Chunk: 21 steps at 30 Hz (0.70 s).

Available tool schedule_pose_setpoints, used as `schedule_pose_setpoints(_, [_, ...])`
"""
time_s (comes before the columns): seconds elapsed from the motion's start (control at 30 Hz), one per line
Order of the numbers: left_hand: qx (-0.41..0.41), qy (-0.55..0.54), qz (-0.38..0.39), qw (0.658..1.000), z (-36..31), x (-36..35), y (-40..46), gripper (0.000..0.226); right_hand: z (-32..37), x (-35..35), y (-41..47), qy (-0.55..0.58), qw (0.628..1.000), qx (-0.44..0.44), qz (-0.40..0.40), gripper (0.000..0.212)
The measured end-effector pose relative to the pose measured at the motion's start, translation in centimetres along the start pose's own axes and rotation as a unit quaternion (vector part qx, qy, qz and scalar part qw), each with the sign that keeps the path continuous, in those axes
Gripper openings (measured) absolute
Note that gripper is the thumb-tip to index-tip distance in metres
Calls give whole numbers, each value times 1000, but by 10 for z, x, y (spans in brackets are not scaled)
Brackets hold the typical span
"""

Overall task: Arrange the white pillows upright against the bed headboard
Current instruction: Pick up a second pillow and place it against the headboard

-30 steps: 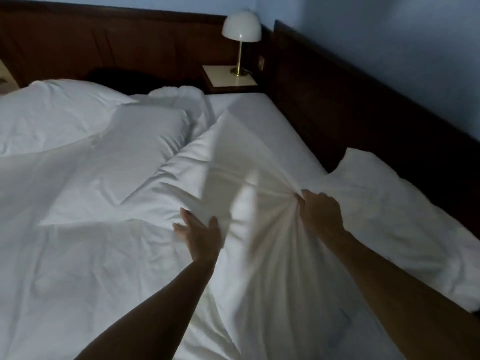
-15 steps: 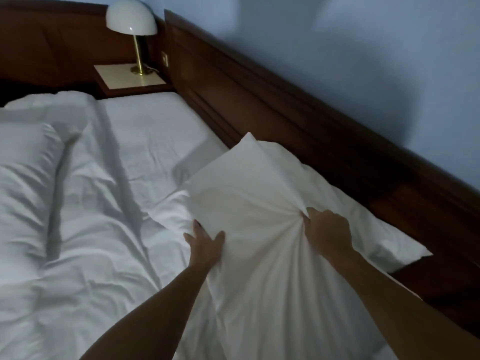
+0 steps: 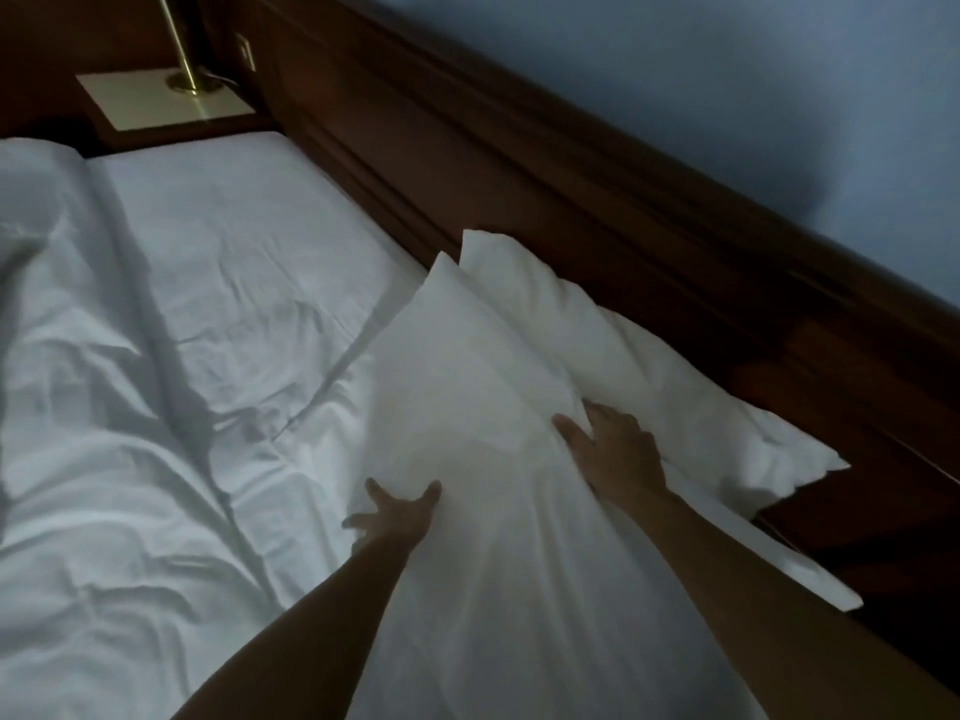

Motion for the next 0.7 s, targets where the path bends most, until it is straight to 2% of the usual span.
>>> schedule_pose_setpoints(0.07, [49,-70,-21,996,16,-3,6,107,4,-1,-1,7,998,24,-52,68])
schedule_pose_setpoints(0.13, [18,-74,-24,997,24,-7,9,96,4,-3,-2,-6,995,42,-94,58])
schedule_pose_setpoints(0.23, [-22,-66,-20,997,29,-11,7,85,8,-7,-2,-30,990,50,-132,54])
schedule_pose_setpoints(0.37, [-99,-72,-65,990,29,-5,7,62,18,-11,-4,-45,981,68,-174,46])
schedule_pose_setpoints(0.53, [-157,-103,-128,974,15,14,2,61,33,2,-1,6,972,71,-225,44])
schedule_pose_setpoints(0.7, [-171,-87,-132,973,6,31,10,55,53,3,14,7,975,78,-207,46])
Point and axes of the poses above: each hand's wrist, its own y-axis towards the middle knuckle, its own x-axis out of the back of the hand, z = x × y, the point moved 3 cm from there along y, towards the middle knuckle, and after that the axes turned 12 degrees about -z, right-handed, at the moved point
